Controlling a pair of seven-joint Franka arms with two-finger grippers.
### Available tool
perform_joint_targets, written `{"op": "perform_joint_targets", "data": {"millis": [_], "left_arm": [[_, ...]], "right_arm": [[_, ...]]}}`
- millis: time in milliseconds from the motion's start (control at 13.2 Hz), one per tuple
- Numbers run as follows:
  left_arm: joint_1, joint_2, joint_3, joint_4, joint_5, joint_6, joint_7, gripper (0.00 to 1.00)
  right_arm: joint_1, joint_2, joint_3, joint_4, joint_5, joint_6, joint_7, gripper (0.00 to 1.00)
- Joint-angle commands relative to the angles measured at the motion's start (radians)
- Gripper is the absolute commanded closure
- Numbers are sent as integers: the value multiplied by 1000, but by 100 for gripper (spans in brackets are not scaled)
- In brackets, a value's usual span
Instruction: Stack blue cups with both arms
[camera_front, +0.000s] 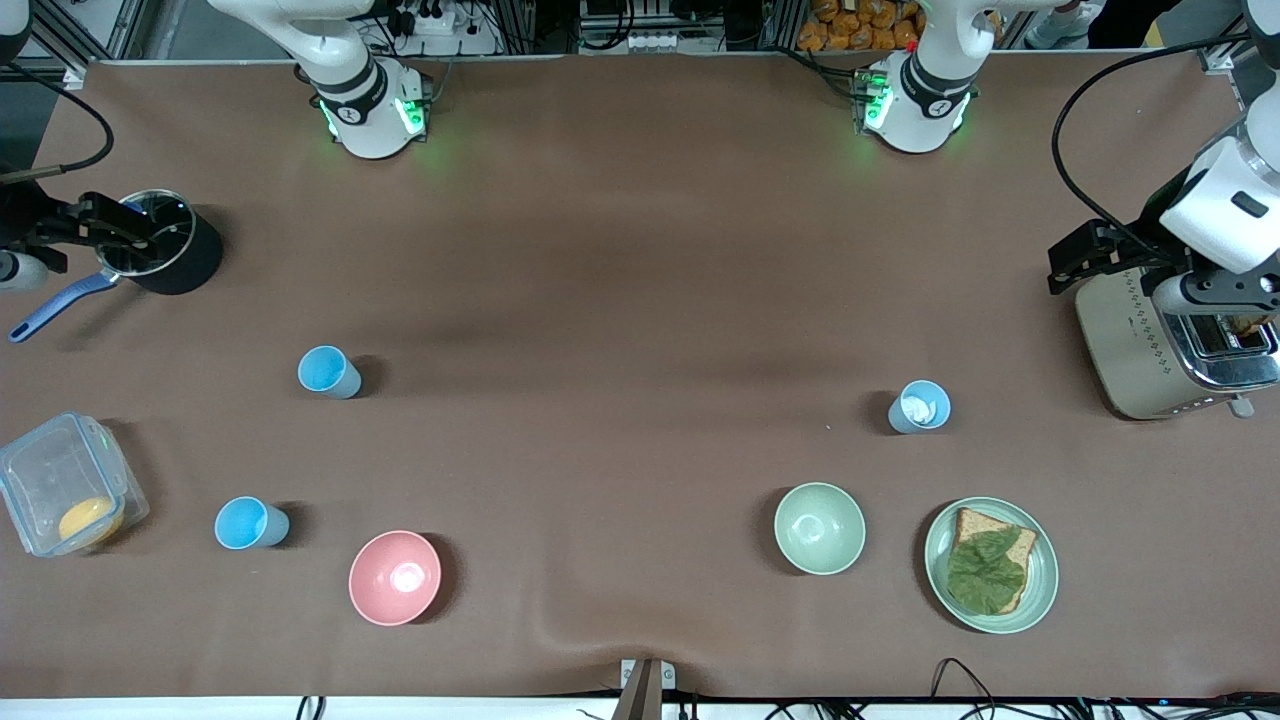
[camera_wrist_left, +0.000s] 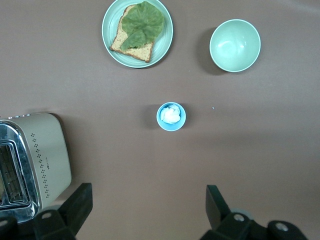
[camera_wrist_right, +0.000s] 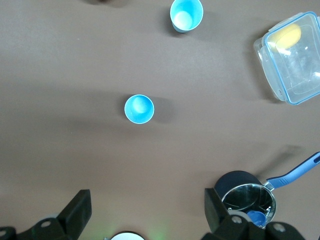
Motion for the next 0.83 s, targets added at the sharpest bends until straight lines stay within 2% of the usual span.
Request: {"op": "perform_joint_targets", "data": {"millis": [0,453,756], "left_arm": [[3,-14,2,4,30,-19,54,0],[1,1,1,5,79,-24,56,0],[0,20,-8,-15,70,-16,51,0]], "right_arm": [[-7,-25,7,-23,-15,0,-4,0],[-10,-16,5,-21,-12,-1,-12,0],[-30,15,1,28,-17,2,-41,0]]}}
